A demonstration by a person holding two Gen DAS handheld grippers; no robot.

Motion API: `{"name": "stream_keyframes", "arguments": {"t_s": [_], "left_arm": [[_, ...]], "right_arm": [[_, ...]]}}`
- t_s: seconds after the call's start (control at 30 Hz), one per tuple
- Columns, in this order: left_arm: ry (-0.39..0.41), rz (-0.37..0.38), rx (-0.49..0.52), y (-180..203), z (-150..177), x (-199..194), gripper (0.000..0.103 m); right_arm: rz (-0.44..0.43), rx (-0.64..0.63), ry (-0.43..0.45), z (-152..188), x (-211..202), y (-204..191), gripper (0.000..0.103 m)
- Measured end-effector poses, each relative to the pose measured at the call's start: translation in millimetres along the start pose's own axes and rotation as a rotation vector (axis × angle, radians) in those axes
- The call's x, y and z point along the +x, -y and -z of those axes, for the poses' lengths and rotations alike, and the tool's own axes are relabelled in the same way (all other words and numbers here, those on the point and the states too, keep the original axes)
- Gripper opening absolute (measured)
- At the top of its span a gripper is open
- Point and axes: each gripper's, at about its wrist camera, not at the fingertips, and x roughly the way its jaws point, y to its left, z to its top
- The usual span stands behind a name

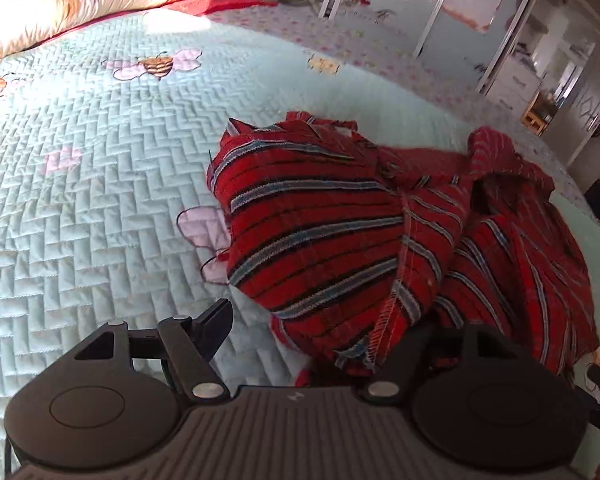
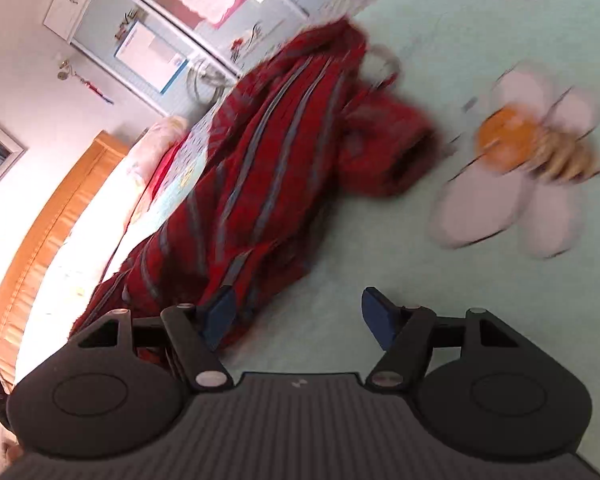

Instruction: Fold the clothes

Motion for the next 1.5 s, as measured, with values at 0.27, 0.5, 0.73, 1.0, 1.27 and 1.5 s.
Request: {"name": "stream_keyframes", "arguments": {"t_s": [0.27, 0.5, 0.73, 1.0, 1.27, 1.5], "left_arm": [[0.085, -0.139, 0.31, 40, -6, -22, 0.073], [0.174, 0.258, -0.134, -42, -56, -45, 0.073], [0.141, 0.046, -0.064, -26, -49, -26, 0.077], [-0.135, 0.243, -0.011, -28, -15, 2, 0.081], [-0.033, 0.067, 0.211, -2, 8, 7, 0.082], [-0.073, -0.037, 0.246, 7, 18, 62, 0.094]], "right_arm": [[-0.041, -0.011, 0.01, -2, 57, -42, 0.012], [0.274, -0.378, 0.269, -64, -27, -81, 0.009], [0.603, -0.657, 0.224, -107, -52, -84, 0.028], [0.483, -0.387, 0.331, -42, -121, -35, 0.049], [0.237, -0.441, 0.209, 63, -123, -50, 0.054], [0.08, -0.588, 0.09, 91, -89, -96, 0.059]]}}
